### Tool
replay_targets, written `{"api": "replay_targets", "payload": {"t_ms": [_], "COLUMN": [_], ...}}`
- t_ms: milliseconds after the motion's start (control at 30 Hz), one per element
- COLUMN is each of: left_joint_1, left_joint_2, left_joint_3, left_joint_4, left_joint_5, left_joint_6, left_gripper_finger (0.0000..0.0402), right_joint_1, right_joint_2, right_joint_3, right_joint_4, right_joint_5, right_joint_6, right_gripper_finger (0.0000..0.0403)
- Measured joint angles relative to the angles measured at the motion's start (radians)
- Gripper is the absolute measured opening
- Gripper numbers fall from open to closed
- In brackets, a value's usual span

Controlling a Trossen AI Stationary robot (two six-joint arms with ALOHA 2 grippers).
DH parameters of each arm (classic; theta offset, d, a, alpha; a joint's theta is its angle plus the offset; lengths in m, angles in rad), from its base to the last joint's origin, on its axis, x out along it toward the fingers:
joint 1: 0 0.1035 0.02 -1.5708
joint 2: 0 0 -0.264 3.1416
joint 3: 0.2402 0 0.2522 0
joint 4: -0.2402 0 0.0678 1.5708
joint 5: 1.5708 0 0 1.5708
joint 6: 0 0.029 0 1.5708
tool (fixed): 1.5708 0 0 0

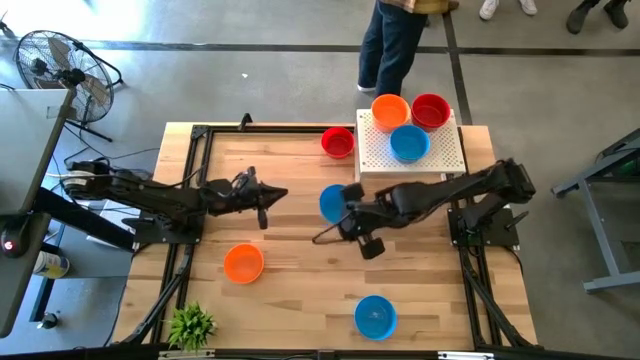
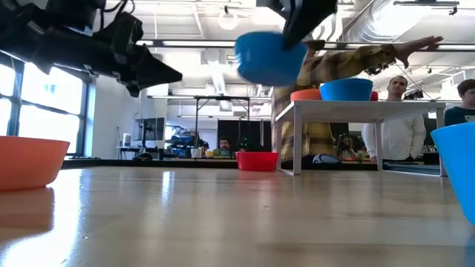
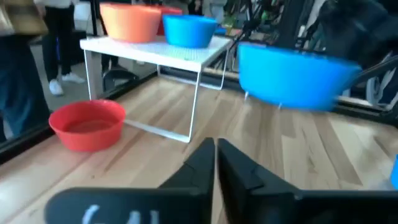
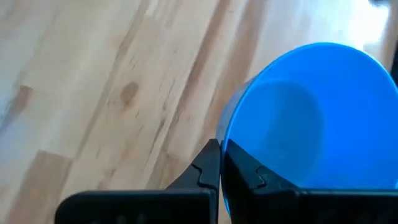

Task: Pick & Place Mini bowls
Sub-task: Stack the blue bowl on the stacked blue bowls on the shelf

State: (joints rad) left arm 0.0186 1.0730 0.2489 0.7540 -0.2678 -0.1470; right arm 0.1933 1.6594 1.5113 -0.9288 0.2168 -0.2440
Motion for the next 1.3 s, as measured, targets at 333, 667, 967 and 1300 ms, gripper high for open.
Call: {"api": "replay_targets", "payload": {"t_ms": [333, 667, 967, 1300], "left_joint_1": [0.000, 0.000, 0.000, 0.000], "left_joint_2": [0.001, 0.002, 0.002, 0.002], "left_joint_3": [-0.010, -0.010, -0.010, -0.009], "left_joint_4": [0.020, -0.008, -0.001, -0.001], "left_joint_5": [0.044, 0.050, 0.051, 0.050], "left_joint_6": [0.020, 0.022, 0.022, 0.022], "left_gripper_finger": [0.0015, 0.0016, 0.0016, 0.0016], "right_joint_1": [-0.150, -0.398, -0.628, -0.689], "right_joint_2": [-0.001, -0.157, -0.254, -0.254], "right_joint_3": [0.384, 0.327, 0.059, -0.034], "right_joint_4": [-0.511, -0.623, -0.486, -0.406], "right_joint_5": [0.086, 0.069, -0.048, -0.126], "right_joint_6": [0.199, 0.246, 0.164, 0.136], "right_gripper_finger": [0.0000, 0.0000, 0.0000, 0.0000]}}
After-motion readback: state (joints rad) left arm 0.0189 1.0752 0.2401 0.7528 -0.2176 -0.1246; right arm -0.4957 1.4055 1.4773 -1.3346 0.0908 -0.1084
